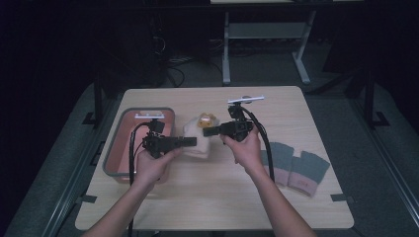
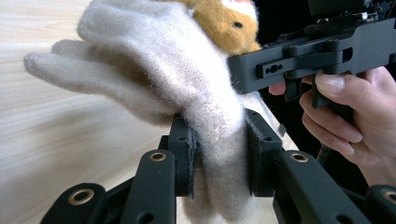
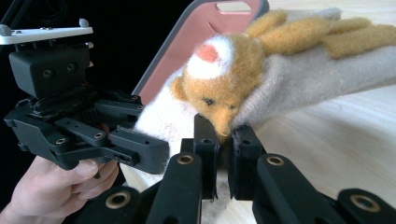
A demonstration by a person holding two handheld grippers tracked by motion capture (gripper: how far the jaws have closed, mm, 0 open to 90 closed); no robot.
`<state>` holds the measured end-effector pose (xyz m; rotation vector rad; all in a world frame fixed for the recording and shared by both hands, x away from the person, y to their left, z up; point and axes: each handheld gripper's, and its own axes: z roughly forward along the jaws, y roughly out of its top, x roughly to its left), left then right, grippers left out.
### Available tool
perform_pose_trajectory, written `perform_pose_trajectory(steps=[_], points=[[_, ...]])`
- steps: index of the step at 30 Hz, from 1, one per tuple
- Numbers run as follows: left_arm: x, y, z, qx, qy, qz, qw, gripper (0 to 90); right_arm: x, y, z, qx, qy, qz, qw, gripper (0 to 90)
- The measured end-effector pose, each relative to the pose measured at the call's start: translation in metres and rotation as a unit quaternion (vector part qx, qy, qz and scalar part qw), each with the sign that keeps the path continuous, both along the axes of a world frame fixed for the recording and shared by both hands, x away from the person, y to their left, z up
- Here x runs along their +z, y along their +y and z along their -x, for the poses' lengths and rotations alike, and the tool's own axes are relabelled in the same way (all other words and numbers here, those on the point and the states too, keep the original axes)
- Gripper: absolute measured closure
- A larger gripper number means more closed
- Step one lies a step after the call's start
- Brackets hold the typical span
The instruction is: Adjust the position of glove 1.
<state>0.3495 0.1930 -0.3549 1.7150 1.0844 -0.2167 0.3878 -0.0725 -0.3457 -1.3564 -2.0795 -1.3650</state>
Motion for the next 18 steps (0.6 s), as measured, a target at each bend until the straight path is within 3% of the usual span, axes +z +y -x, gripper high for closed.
perform_pose_trajectory(steps=[7,18], points=[[0.009,0.01,-0.003,0.003,-0.011,-0.009,0.9999,68.1,0.009,0.012,-0.008,0.006,-0.003,-0.003,1.0,83.6],[0.021,0.031,-0.008,0.016,-0.018,-0.003,0.9997,68.1,0.02,0.031,-0.018,0.017,-0.004,-0.012,0.9998,83.6]])
